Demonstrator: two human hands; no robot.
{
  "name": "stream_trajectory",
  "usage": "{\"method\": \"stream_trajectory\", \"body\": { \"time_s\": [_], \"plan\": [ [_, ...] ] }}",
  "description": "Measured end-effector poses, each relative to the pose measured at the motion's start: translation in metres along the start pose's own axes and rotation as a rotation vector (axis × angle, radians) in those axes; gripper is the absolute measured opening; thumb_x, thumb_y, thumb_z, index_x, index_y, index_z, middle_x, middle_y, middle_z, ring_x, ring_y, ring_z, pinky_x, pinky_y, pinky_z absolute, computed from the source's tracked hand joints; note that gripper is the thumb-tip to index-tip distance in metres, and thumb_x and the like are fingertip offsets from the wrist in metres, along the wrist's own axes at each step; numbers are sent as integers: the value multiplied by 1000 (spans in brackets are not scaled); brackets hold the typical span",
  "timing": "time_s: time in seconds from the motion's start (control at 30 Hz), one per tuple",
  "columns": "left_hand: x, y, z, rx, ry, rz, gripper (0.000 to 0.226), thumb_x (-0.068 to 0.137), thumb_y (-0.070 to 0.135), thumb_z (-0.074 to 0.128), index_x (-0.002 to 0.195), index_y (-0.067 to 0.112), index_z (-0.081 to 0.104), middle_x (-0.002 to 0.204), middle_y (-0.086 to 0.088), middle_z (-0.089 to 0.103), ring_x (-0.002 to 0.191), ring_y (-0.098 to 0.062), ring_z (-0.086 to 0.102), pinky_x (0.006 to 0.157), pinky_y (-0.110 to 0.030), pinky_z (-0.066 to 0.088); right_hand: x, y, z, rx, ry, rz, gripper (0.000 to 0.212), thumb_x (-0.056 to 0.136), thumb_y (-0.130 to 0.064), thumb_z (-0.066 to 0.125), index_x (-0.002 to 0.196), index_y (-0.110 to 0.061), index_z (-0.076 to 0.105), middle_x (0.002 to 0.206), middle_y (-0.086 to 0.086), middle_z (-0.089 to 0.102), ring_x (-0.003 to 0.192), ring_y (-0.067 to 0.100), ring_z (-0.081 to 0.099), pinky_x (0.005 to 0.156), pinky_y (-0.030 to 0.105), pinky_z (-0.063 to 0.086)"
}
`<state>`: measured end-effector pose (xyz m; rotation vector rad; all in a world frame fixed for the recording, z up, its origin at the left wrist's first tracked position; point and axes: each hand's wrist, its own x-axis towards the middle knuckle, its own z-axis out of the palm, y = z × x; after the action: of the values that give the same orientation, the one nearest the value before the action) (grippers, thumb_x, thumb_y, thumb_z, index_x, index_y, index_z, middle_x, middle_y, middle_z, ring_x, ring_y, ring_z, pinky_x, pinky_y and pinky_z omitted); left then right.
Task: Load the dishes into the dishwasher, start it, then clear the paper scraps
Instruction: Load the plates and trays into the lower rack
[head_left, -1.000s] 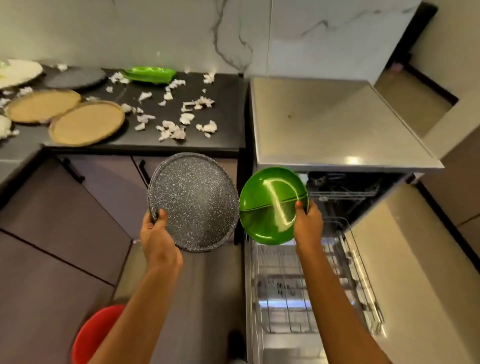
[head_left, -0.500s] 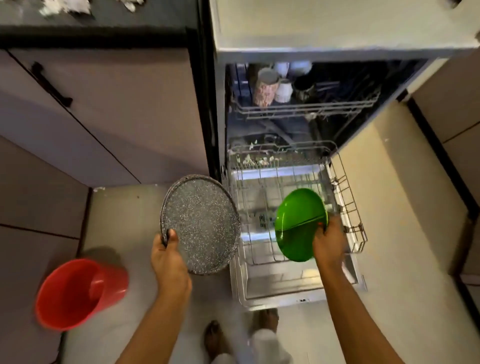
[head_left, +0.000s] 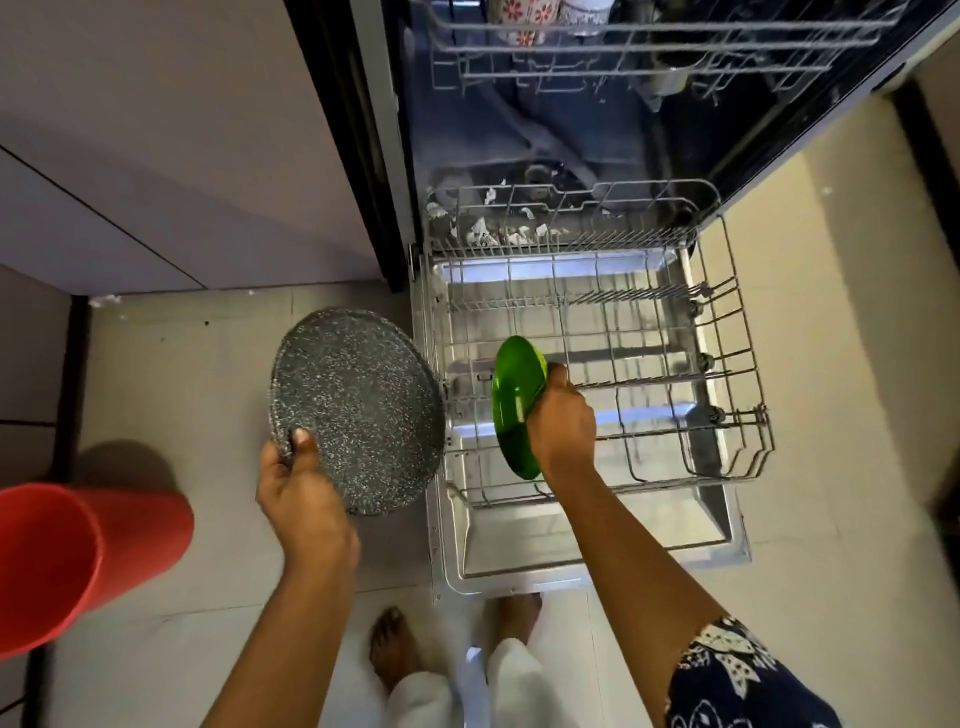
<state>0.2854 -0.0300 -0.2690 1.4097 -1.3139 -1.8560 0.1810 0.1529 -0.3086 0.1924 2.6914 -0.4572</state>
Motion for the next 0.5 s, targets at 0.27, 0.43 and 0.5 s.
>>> {"method": "stream_trajectory", "body": {
  "time_s": [0.27, 0.43, 0.5],
  "plan": [
    [16, 2, -7, 12, 40, 68, 23, 99, 10, 45, 92, 25, 61, 82, 16, 67, 76, 3, 62, 72, -18, 54, -9, -17, 30, -148, -75, -63, 49, 95, -7, 45, 140, -8, 25, 117, 18, 60, 97, 32, 65, 77, 38, 52],
    [34, 6, -13, 9, 43, 88, 22, 98, 9, 47, 92, 25, 61, 85, 16, 67, 78, 3, 62, 74, -17, 52, -5, -27, 46, -214, -72, -90, 63, 95, -12, 48, 147, -7, 12, 120, 17, 57, 95, 30, 65, 78, 37, 53],
    [39, 9, -16, 5, 55, 96, 21, 97, 9, 48, 92, 25, 61, 80, 19, 68, 77, 4, 62, 73, -17, 52, -5, -34, 53, -221, -120, -94, 66, 95, -13, 46, 148, -6, 7, 126, 19, 54, 100, 32, 63, 81, 38, 53]
  ]
}}
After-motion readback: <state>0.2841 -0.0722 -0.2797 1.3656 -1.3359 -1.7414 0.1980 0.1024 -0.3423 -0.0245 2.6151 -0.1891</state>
